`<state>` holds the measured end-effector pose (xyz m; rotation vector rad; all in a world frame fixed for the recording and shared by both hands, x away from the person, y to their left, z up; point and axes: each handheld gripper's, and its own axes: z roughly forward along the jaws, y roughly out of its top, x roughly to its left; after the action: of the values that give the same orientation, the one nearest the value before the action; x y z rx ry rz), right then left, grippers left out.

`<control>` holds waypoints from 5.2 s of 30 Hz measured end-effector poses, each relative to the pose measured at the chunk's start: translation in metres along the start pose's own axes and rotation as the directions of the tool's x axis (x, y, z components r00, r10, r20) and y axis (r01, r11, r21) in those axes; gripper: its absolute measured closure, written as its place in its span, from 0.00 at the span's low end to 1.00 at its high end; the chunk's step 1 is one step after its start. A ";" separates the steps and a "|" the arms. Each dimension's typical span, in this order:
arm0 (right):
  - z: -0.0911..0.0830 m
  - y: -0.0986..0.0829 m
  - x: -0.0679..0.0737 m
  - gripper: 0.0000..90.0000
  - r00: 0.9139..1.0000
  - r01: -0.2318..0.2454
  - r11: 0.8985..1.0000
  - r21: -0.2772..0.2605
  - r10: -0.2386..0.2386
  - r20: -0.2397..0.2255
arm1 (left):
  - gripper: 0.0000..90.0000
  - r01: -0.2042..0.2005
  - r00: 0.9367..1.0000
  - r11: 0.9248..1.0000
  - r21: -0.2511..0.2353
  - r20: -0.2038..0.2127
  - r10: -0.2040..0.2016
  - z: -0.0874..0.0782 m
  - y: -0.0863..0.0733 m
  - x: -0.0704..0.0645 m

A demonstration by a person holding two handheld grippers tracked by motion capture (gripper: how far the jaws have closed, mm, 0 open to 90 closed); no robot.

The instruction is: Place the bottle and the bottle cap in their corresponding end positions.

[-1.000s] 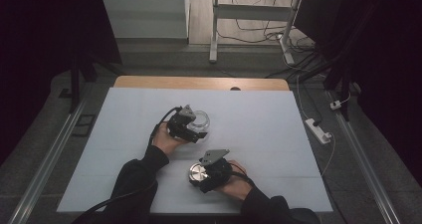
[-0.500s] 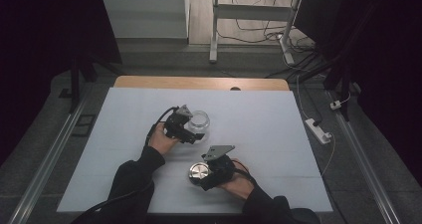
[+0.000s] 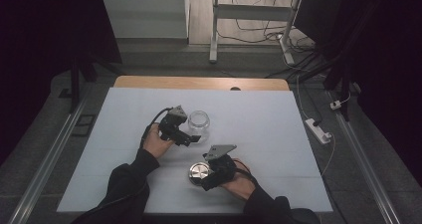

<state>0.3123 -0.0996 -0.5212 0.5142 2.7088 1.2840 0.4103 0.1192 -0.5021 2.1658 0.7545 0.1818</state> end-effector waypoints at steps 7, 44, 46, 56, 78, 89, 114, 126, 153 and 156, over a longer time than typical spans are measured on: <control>-0.007 0.002 -0.001 0.09 1.000 -0.012 1.000 -0.025 0.012 0.002 | 0.00 0.013 1.000 1.000 -0.013 0.008 -0.013 -0.008 -0.006 -0.005; -0.028 -0.002 -0.010 0.00 0.997 -0.077 0.997 -0.024 0.077 0.005 | 0.00 0.011 0.995 0.999 -0.053 0.098 -0.006 -0.050 -0.037 -0.043; -0.029 -0.002 -0.010 0.00 0.997 -0.075 0.997 -0.024 0.075 0.008 | 0.00 0.013 0.995 0.998 -0.054 0.096 -0.008 -0.051 -0.038 -0.045; -0.034 -0.003 -0.012 0.00 0.998 -0.061 0.998 -0.008 0.061 0.030 | 0.00 0.004 0.997 0.999 -0.042 0.081 -0.001 -0.061 -0.045 -0.051; -0.056 -0.009 -0.017 0.00 0.994 -0.063 0.998 -0.021 0.064 0.091 | 0.00 0.013 0.999 0.998 -0.064 0.030 -0.011 -0.090 -0.069 -0.069; -0.067 -0.014 -0.015 0.00 0.992 -0.055 0.998 -0.024 0.058 0.109 | 0.00 0.033 0.999 0.997 -0.068 0.004 -0.033 -0.102 -0.082 -0.072; -0.103 -0.037 -0.016 0.00 0.978 -0.096 0.994 -0.054 0.104 0.181 | 0.00 0.125 0.987 0.986 -0.114 -0.085 -0.135 -0.142 -0.125 -0.076; -0.129 -0.055 -0.019 0.00 0.957 -0.139 0.987 -0.081 0.155 0.247 | 0.00 0.159 0.977 0.981 -0.110 -0.124 -0.172 -0.157 -0.145 -0.079; -0.177 -0.105 -0.018 0.00 0.882 -0.253 0.961 -0.112 0.277 0.383 | 0.00 0.265 0.938 0.955 -0.132 -0.193 -0.287 -0.186 -0.191 -0.080; -0.180 -0.110 -0.017 0.00 0.872 -0.269 0.957 -0.111 0.291 0.393 | 0.00 0.277 0.935 0.952 -0.130 -0.192 -0.298 -0.186 -0.196 -0.080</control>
<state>0.2577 -0.3020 -0.4911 1.0710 2.3065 1.1426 0.1876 0.2916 -0.5160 1.9324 1.1491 0.2914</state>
